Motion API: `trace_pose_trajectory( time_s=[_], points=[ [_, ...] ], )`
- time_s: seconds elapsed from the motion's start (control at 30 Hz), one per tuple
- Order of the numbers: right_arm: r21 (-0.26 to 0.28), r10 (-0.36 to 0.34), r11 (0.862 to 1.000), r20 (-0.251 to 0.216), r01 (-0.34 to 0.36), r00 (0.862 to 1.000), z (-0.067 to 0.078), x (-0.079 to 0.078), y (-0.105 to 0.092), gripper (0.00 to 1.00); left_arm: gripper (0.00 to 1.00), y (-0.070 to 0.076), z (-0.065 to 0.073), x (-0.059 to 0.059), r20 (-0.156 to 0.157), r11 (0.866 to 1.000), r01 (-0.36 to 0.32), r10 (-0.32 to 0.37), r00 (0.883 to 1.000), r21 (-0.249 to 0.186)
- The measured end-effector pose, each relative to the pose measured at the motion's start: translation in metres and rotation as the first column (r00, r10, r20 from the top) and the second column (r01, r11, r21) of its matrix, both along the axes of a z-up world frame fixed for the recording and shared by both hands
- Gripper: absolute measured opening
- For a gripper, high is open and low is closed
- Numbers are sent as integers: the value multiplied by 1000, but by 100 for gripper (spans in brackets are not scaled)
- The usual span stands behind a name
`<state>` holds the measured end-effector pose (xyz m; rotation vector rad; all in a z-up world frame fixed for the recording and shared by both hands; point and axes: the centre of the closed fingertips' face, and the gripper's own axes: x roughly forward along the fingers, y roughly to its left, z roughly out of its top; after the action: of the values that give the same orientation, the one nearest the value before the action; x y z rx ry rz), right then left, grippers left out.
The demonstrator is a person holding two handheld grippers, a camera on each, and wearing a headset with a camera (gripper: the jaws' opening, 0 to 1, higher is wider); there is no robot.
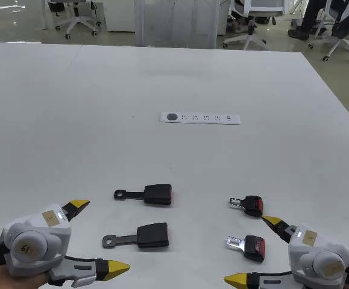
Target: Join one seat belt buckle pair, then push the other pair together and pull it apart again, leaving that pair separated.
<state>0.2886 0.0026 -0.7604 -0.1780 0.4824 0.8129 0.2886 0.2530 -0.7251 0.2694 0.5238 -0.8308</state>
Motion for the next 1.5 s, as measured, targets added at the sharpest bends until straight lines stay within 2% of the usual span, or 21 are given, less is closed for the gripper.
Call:
trace_pose_trajectory(
  time_s=[0.9, 1.5],
  points=[
    [6, -14, 1000, -9, 14, 1000, -3, -1, -3, 97, 97, 0, -3, -4, -16, 1000, -2, 2, 1000, -4],
    [9, -14, 1000, -18, 14, 1000, -4, -3, -2, 95, 97, 0, 2, 0, -5, 1000, -14, 14, 1000, -18]
  ],
)
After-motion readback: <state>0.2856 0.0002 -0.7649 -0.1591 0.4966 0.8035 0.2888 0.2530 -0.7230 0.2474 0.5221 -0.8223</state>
